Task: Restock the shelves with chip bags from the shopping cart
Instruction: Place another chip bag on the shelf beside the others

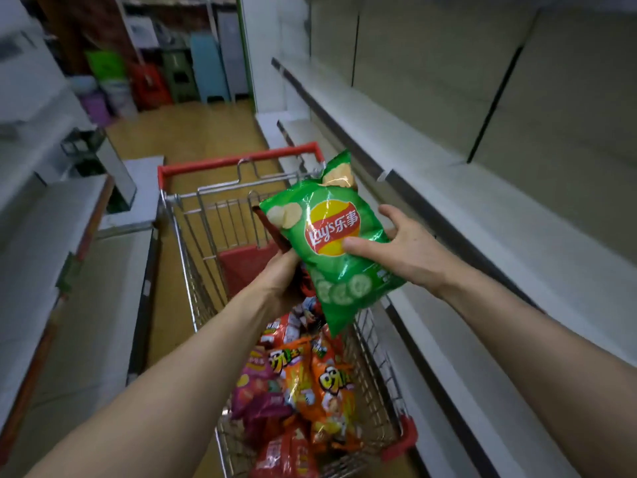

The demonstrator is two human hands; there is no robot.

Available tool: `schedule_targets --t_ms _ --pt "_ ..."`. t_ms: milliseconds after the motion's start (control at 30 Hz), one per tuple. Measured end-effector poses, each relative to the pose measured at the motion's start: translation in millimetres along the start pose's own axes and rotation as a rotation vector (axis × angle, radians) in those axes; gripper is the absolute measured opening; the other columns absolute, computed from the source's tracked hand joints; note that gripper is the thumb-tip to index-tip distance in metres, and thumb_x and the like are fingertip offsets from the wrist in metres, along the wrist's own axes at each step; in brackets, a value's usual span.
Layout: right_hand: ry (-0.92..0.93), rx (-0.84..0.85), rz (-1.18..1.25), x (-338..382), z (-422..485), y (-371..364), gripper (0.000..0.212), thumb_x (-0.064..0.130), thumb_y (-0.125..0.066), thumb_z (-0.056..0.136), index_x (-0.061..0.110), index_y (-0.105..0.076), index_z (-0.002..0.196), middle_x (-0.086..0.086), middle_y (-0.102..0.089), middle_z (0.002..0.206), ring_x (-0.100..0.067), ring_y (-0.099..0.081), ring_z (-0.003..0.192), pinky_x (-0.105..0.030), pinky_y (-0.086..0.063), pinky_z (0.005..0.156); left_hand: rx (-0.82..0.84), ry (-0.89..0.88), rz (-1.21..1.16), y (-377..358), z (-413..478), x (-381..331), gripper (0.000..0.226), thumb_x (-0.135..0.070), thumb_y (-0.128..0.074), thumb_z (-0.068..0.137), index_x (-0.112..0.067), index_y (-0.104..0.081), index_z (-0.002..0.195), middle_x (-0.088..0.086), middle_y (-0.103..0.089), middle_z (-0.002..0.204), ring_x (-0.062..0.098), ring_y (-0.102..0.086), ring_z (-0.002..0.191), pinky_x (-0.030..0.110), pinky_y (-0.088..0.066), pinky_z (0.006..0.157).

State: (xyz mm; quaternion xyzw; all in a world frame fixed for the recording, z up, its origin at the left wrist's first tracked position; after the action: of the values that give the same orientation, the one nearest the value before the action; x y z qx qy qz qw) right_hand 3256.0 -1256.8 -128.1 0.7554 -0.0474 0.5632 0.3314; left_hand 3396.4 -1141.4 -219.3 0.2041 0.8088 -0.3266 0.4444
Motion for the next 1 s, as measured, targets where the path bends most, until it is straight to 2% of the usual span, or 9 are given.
schedule_targets --t_ms 67,133,267,333,467,600,733,867,1000 --pt "0.038 -0.011 0.002 15.5 -18.6 21.6 0.087 0.048 -0.079 0.070 0.019 -0.041 0.143 0.001 -0.064 0.124 -0.010 -0.068 0.092 -0.025 -0.055 0.080 0.065 -0.057 0.036 -24.0 -11.3 -21.4 0.060 -0.040 -0.072 0.076 -0.010 -0.057 0.126 0.013 -0.065 0.120 0.029 -0.065 0.101 0.034 -0.055 0.079" --pt "0.093 -0.056 0.051 29.2 -36.2 42.9 0.052 0.046 -0.077 0.075 0.022 -0.062 0.119 0.004 -0.073 0.104 -0.009 -0.072 0.085 -0.030 -0.058 0.082 0.126 -0.107 0.055 -50.6 -22.4 -40.7 0.062 -0.049 -0.068 0.082 -0.013 -0.056 0.131 0.015 -0.066 0.122 0.033 -0.064 0.111 0.046 -0.053 0.093" --pt "0.232 -0.173 0.087 59.4 -73.3 85.2 0.016 0.039 -0.066 0.088 0.025 -0.066 0.095 0.006 -0.075 0.092 -0.005 -0.072 0.079 -0.020 -0.057 0.072 0.188 -0.206 0.041 -112.7 -46.4 -75.1 0.062 -0.043 -0.071 0.083 -0.013 -0.053 0.135 0.018 -0.066 0.121 0.037 -0.064 0.111 0.055 -0.048 0.098" --pt "0.280 -0.249 0.051 71.6 -89.1 105.9 0.018 0.044 -0.064 0.087 0.029 -0.063 0.096 0.011 -0.073 0.091 -0.001 -0.070 0.080 -0.017 -0.054 0.070 0.183 -0.289 0.093 -141.3 -57.1 -94.2 0.056 -0.038 -0.070 0.086 -0.013 -0.053 0.133 0.016 -0.069 0.115 0.034 -0.068 0.104 0.052 -0.053 0.092" --pt "0.317 -0.467 0.106 93.4 -120.6 150.6 0.050 0.056 -0.067 0.079 0.024 -0.058 0.117 0.007 -0.069 0.104 -0.006 -0.067 0.089 -0.020 -0.053 0.072 0.276 -0.402 0.173 -199.8 -83.0 -130.1 0.054 -0.043 -0.068 0.086 -0.015 -0.055 0.130 0.013 -0.071 0.111 0.033 -0.068 0.102 0.052 -0.052 0.093" --pt "0.302 -0.558 0.208 112.3 -152.3 197.6 0.049 0.056 -0.071 0.076 0.018 -0.065 0.106 0.001 -0.074 0.096 -0.011 -0.073 0.080 -0.027 -0.059 0.074 0.332 -0.479 0.201 -253.8 -107.5 -153.3 0.056 -0.047 -0.073 0.080 -0.013 -0.061 0.123 0.010 -0.074 0.104 0.027 -0.071 0.095 0.042 -0.058 0.084" --pt "0.175 -0.686 0.226 113.1 -183.0 242.5 0.061 0.066 -0.065 0.076 0.012 -0.065 0.104 -0.004 -0.074 0.092 -0.018 -0.073 0.078 -0.031 -0.058 0.072 0.329 -0.448 0.247 -296.8 -122.3 -167.8 0.046 -0.044 -0.070 0.085 -0.006 -0.064 0.111 0.009 -0.074 0.084 0.019 -0.071 0.060 0.027 -0.057 0.054" --pt "0.086 -0.820 0.261 108.5 -206.4 275.8 0.065 0.066 -0.060 0.081 0.007 -0.063 0.107 -0.011 -0.071 0.098 -0.026 -0.071 0.084 -0.039 -0.058 0.080 0.346 -0.423 0.275 -331.8 -122.0 -177.1 0.057 -0.048 -0.073 0.079 -0.007 -0.063 0.118 0.012 -0.075 0.093 0.025 -0.073 0.075 0.040 -0.060 0.073" --pt "0.073 -0.900 0.301 108.1 -221.6 296.0 0.057 0.060 -0.059 0.086 0.008 -0.061 0.108 -0.008 -0.070 0.092 -0.022 -0.069 0.080 -0.028 -0.053 0.063 0.387 -0.427 0.287 -360.3 -118.5 -187.6 0.057 -0.051 -0.073 0.078 -0.010 -0.063 0.115 0.011 -0.075 0.094 0.026 -0.074 0.079 0.039 -0.060 0.074"
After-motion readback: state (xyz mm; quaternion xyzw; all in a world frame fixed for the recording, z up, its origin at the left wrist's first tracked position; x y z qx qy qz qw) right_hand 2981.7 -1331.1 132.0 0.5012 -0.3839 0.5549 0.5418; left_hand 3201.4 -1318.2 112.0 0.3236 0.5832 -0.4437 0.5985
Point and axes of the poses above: each hand's wrist, its own z-axis towards the middle knuckle, its own y-axis out of the back of the hand, x = y × z, the point moved 2 cm from there along z, towards the middle knuckle
